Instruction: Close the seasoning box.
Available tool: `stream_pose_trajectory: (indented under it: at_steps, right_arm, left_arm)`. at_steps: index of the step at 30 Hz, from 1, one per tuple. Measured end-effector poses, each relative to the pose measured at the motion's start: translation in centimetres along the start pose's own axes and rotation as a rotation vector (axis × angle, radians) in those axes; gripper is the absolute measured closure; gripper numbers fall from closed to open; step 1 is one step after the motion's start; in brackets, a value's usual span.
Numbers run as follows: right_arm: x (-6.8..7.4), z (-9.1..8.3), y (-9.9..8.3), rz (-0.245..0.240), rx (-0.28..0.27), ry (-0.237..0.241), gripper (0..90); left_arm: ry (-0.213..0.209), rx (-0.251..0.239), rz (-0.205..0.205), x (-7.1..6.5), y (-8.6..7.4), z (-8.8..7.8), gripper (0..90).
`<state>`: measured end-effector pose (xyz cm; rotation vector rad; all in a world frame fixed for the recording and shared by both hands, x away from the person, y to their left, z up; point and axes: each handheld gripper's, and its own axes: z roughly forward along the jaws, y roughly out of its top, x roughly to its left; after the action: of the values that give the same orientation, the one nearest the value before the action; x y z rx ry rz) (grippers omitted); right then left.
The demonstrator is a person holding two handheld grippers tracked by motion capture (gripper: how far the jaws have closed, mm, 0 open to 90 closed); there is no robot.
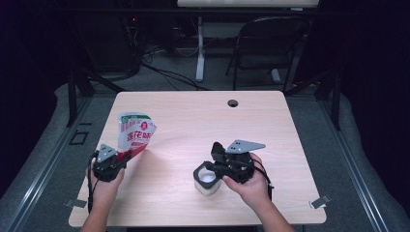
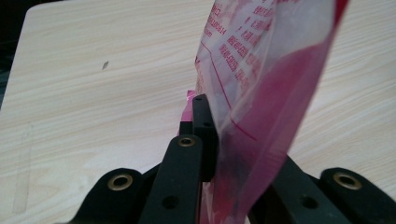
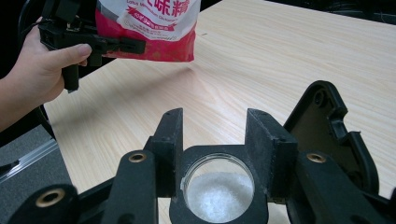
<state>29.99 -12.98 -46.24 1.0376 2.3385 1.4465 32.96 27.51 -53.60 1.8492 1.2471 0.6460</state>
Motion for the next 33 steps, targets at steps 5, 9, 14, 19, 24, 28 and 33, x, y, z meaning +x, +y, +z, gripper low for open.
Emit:
stream_pose_trajectory:
  at_steps: [5, 9, 14, 19, 24, 28, 33]
  right_arm:
    - [0.03, 0.05, -0.03, 0.0, 0.001, -0.001, 57.5]
    - [0.0, 0.02, -0.02, -0.001, 0.002, -0.001, 57.5]
    - [-0.02, 0.06, -0.04, -0.001, 0.005, -0.001, 57.4]
    - [0.0, 0.11, -0.05, 0.0, 0.004, -0.003, 57.3]
    - [-0.02, 0.07, -0.05, -0.001, 0.005, -0.002, 57.2]
    - [0.0, 0.12, -0.06, 0.0, 0.003, -0.001, 57.1]
    - [0.0, 0.07, -0.05, -0.001, 0.004, -0.003, 56.8]
  left_arm:
    - [0.019, 0.026, -0.028, 0.37, -0.3, 0.3, 88.2]
    - [0.009, 0.052, -0.063, 0.64, -0.51, 0.55, 86.9]
    - [0.009, 0.059, -0.082, 0.75, -0.58, 0.59, 84.1]
    - [0.014, 0.066, -0.082, 0.77, -0.6, 0.59, 83.3]
    - [0.013, 0.068, -0.088, 0.74, -0.62, 0.6, 83.3]
    - [0.01, 0.063, -0.088, 0.61, -0.64, 0.62, 82.7]
    - [0.005, 0.061, -0.106, 0.48, -0.7, 0.65, 80.1]
